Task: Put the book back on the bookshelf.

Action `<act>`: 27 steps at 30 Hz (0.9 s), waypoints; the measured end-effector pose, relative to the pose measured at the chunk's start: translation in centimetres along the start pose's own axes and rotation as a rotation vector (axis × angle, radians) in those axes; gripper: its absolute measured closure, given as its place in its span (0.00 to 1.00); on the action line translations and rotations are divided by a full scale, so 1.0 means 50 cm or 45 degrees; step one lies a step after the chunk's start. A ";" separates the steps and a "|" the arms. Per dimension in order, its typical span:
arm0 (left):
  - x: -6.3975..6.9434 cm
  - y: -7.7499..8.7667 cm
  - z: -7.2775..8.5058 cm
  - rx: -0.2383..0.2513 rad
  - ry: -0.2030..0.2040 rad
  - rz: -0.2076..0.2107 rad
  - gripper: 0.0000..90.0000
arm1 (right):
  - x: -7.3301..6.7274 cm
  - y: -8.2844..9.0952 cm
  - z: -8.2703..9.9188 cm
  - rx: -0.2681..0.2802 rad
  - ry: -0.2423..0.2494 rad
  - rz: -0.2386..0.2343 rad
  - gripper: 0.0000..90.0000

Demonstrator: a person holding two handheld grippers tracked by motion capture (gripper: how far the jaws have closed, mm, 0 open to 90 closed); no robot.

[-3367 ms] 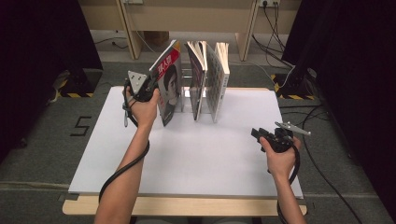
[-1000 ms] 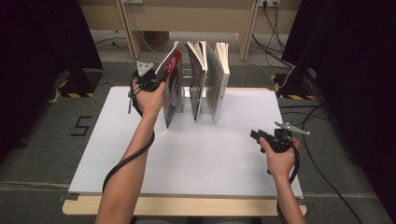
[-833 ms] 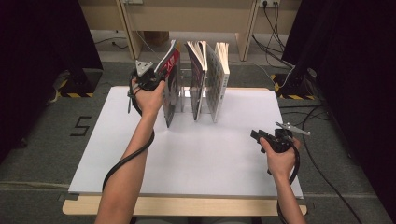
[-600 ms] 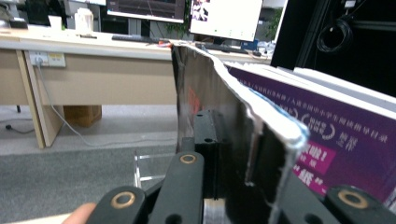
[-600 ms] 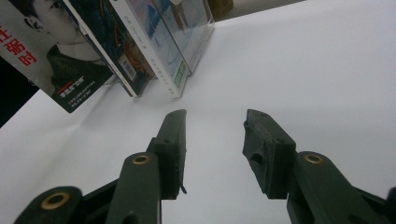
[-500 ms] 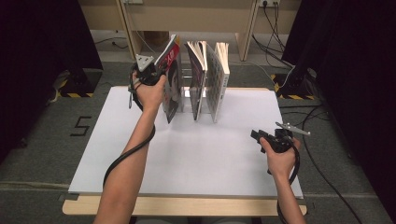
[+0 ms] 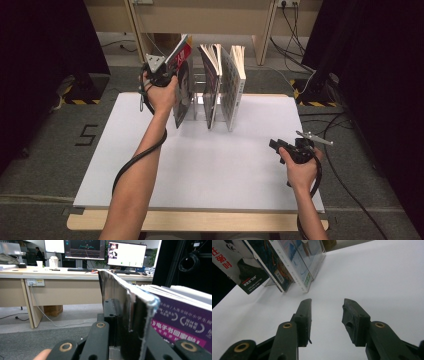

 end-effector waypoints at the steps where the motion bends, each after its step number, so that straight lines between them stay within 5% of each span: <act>1: -0.001 0.000 0.006 -0.002 0.000 -0.004 0.96 | 0.000 0.000 0.000 0.002 0.000 0.000 0.66; 27: -0.064 0.036 0.053 0.033 -0.013 -0.097 0.93 | -0.004 -0.005 0.003 -0.010 0.007 0.000 0.66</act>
Point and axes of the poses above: each handheld gripper's, and its own axes: y roughly backward along the jaws, z roughly out of its underside, x roughly to its right, the point moved 1 cm from there along -y, roughly forward along the jaws, and after that the axes turned 1 degree about -z, right-handed, at the moved point
